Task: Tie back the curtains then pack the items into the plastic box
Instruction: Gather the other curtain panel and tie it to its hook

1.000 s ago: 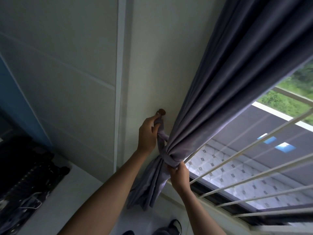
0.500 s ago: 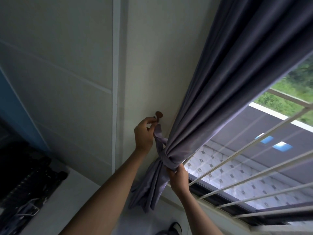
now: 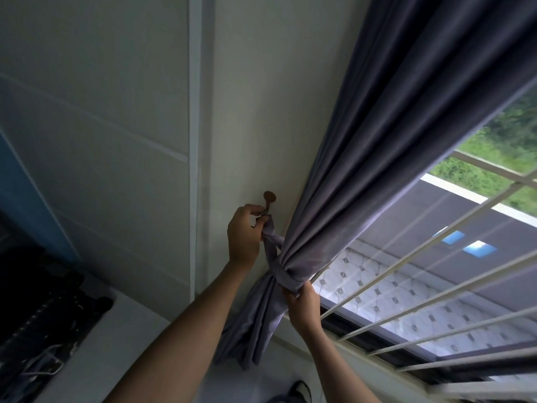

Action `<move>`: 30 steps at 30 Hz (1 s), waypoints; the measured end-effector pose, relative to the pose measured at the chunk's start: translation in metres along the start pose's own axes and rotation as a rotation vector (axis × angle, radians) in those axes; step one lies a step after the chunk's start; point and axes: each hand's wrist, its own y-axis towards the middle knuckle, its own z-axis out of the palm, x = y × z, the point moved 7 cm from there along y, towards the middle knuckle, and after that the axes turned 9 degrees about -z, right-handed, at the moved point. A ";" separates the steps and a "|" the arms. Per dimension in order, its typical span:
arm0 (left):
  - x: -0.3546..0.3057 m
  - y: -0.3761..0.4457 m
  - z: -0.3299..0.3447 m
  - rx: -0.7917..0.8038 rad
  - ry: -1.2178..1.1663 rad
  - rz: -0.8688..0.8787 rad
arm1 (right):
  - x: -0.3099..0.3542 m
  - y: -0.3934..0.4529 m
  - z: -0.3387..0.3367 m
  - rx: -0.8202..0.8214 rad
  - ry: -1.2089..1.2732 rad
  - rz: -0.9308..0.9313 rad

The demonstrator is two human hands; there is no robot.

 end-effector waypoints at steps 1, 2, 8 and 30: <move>0.003 0.001 0.001 0.006 -0.029 -0.019 | 0.001 0.000 0.000 0.000 0.000 0.001; 0.006 0.002 0.001 0.011 -0.062 -0.041 | 0.001 0.000 0.000 0.000 0.001 0.007; 0.010 0.008 0.001 0.021 -0.121 -0.079 | 0.003 0.000 -0.002 -0.001 -0.004 0.017; 0.038 -0.056 -0.005 0.139 0.238 -0.083 | -0.007 -0.013 -0.015 0.080 -0.206 0.291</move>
